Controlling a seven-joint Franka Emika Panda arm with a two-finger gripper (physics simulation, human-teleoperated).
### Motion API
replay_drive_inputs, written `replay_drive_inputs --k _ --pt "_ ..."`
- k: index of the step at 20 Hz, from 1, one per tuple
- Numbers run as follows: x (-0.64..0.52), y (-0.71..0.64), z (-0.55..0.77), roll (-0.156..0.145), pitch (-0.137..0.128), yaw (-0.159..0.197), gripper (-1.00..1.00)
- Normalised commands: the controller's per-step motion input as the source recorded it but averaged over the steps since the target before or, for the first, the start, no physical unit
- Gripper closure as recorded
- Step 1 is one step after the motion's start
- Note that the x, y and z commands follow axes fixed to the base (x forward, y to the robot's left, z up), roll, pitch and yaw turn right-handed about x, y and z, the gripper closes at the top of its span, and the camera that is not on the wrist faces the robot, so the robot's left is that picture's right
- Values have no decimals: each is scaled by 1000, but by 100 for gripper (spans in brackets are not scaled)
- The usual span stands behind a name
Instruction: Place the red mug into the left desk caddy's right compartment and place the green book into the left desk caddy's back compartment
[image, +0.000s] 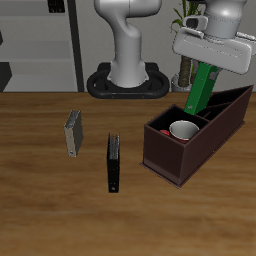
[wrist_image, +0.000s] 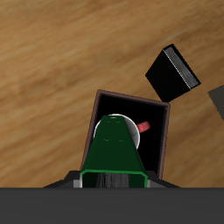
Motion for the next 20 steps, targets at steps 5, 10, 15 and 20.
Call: replay_drive_inputs --k 5,10,15,20 --pt "-318 184 -138 57 55 -79 100" --pt "-357 152 -31 83 19 -53 100" --pt "-197 218 -63 75 19 -4 100" --pt "-54 123 -75 19 18 -6 100"
